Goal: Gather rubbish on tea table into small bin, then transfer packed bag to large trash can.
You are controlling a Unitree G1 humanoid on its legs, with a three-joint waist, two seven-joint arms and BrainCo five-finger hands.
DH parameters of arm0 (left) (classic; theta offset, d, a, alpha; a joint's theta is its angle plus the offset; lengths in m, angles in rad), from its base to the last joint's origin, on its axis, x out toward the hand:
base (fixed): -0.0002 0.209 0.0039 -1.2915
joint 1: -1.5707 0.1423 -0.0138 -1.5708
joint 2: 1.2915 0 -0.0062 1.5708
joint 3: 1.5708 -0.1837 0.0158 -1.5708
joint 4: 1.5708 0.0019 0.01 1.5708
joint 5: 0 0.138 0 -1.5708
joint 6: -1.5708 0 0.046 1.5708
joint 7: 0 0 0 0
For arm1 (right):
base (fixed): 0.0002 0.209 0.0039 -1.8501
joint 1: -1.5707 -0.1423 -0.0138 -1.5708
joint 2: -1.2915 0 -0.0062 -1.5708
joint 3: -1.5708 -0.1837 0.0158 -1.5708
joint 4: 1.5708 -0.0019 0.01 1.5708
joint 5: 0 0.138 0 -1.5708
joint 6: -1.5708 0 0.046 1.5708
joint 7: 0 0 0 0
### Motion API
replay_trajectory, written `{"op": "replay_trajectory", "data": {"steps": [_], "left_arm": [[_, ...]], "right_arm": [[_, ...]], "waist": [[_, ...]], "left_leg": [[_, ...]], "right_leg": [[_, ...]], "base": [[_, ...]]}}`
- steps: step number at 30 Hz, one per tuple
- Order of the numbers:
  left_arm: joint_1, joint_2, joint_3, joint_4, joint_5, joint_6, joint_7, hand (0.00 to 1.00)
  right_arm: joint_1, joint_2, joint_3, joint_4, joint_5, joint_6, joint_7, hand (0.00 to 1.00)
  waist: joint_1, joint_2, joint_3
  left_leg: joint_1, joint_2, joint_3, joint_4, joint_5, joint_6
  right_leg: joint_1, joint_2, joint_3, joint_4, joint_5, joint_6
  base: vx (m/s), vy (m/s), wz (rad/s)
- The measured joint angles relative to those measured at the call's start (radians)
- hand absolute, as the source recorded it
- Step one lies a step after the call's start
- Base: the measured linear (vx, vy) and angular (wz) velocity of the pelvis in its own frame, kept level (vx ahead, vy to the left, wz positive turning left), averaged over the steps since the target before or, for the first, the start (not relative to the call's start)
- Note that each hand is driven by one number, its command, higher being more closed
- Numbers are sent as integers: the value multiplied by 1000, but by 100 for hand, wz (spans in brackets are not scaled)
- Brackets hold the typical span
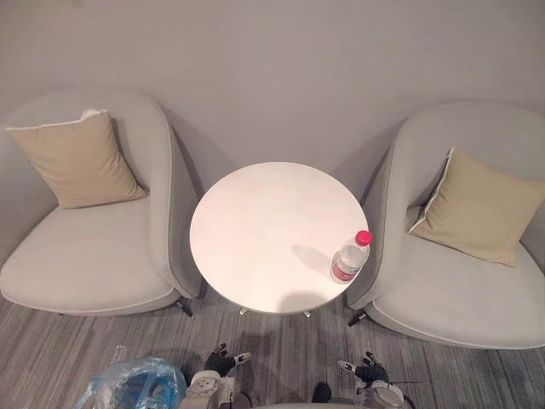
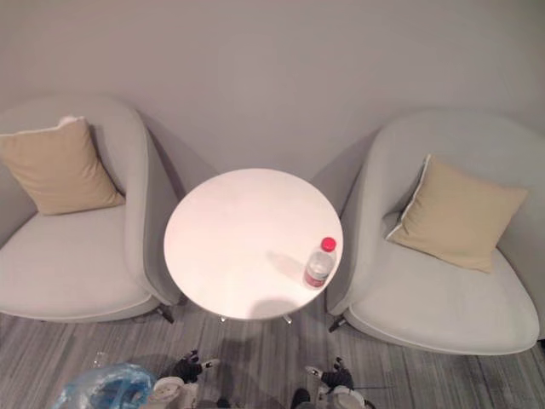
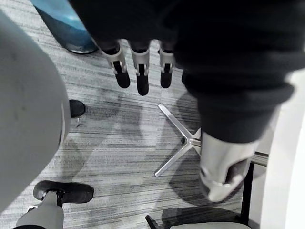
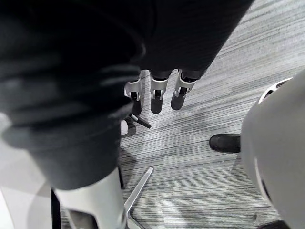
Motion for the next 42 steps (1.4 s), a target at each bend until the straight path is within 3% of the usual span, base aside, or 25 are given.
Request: {"op": "replay_trajectory", "data": {"steps": [8, 16, 19, 26, 42], "left_arm": [[-3, 33, -12, 35, 7, -6, 4, 0], [8, 67, -33, 55, 23, -19, 23, 0], [14, 73, -33, 55, 23, -21, 22, 0], [22, 74, -53, 50, 42, -39, 17, 0], [30, 75, -110, 34, 65, -40, 13, 0]], "right_arm": [[5, -34, 61, -30, -84, -7, -47, 0], [100, -75, 114, -506, -201, -33, -100, 0], [110, -74, 101, -571, -238, -54, -101, 0], [140, -73, 76, -645, -313, -63, -99, 0], [154, -76, 80, -669, -313, -69, -94, 0]], "waist": [[0, 0, -2], [-5, -21, -13], [-5, -29, -18], [-15, -24, -17], [-32, -5, -12]], "left_leg": [[14, 7, -69, -60, 28, -8], [15, 6, -79, -71, 30, -6], [14, 5, -81, -71, 30, -6], [15, 4, -100, -71, 29, -5], [12, 5, -128, -80, 32, -9]], "right_leg": [[15, 33, -4, -60, 26, -20], [16, 42, 14, -102, 52, -23], [17, 43, 16, -109, 57, -23], [18, 44, 21, -112, 59, -22], [17, 46, 12, -112, 58, -22]], "base": [[27, -44, 0], [13, 4, -7], [-2, 4, -1], [-3, 2, 0], [-1, 1, 1]]}}
